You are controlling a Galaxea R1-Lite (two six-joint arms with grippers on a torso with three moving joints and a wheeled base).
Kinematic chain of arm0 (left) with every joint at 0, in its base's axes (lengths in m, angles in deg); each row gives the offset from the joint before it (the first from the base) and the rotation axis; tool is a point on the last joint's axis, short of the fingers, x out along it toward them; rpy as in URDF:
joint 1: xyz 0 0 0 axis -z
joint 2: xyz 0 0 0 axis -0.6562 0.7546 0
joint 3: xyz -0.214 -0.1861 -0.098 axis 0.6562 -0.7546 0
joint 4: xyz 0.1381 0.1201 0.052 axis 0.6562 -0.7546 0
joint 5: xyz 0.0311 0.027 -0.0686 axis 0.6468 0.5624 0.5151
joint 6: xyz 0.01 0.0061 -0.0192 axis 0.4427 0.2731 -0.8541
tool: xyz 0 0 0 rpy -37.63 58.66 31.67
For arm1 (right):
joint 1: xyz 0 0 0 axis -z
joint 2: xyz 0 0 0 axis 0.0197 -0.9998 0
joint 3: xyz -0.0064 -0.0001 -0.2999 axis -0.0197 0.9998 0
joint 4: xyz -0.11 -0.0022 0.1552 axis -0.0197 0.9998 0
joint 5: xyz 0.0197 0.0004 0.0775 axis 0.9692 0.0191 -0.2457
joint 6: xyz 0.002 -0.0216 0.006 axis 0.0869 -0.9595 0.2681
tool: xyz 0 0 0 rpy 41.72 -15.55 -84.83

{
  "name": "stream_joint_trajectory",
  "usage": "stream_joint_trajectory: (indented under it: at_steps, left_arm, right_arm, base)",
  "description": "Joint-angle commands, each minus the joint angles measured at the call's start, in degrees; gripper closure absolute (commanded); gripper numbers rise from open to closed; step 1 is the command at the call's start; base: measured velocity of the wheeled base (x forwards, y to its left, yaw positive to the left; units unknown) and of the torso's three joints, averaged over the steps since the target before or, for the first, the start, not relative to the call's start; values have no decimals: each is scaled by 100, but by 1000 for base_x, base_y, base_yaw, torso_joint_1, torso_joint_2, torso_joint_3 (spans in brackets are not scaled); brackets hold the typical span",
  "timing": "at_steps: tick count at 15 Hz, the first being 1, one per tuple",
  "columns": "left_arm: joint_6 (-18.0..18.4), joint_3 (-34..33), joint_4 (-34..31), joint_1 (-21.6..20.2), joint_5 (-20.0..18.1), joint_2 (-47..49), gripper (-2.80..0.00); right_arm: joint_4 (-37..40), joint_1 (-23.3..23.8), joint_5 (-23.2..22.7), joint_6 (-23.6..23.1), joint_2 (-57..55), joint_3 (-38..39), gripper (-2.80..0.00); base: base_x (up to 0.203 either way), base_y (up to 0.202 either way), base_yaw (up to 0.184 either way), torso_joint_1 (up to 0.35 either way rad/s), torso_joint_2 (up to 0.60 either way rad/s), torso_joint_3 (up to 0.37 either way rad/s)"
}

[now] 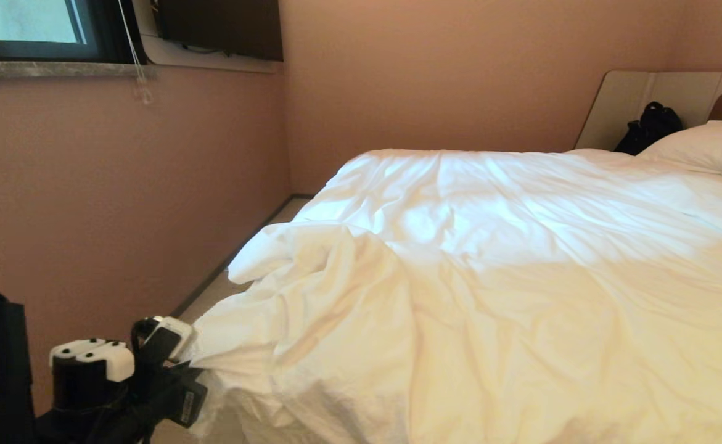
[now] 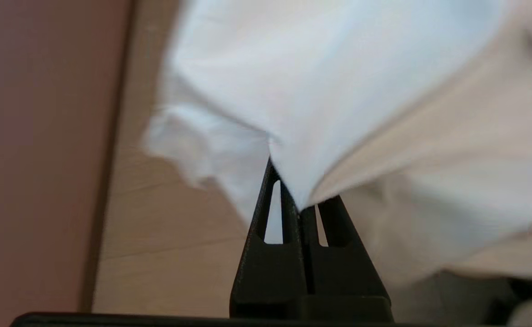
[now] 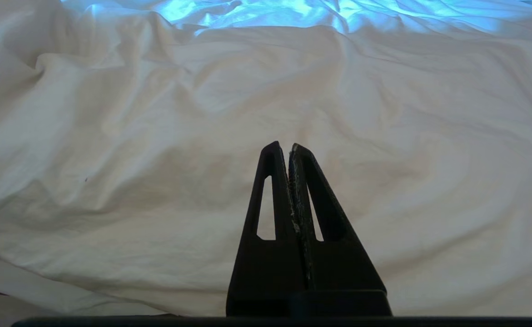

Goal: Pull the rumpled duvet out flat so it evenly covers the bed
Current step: Flatten the corners of the folded blanket

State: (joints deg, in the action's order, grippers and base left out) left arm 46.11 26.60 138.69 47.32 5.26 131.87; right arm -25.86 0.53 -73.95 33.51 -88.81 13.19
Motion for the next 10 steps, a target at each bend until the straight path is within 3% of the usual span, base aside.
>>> stream_joint_trajectory:
  at_steps: [1,6,10]
  left_arm:
    - [12,-5,276,-309,-13,-532,0]
    - [-50,4,109,-525,-48,-1727,0]
    - [-56,115,-885,-504,-153,-3243,0]
  right_arm:
    - [2,-2,0,0,-6,0,0]
    - [2,-2,0,0,-6,0,0]
    - [2,-2,0,0,-6,0,0]
  base:
    - [0,0,0,0,0,0]
    - [0,0,0,0,0,0]
    - [0,0,0,0,0,0]
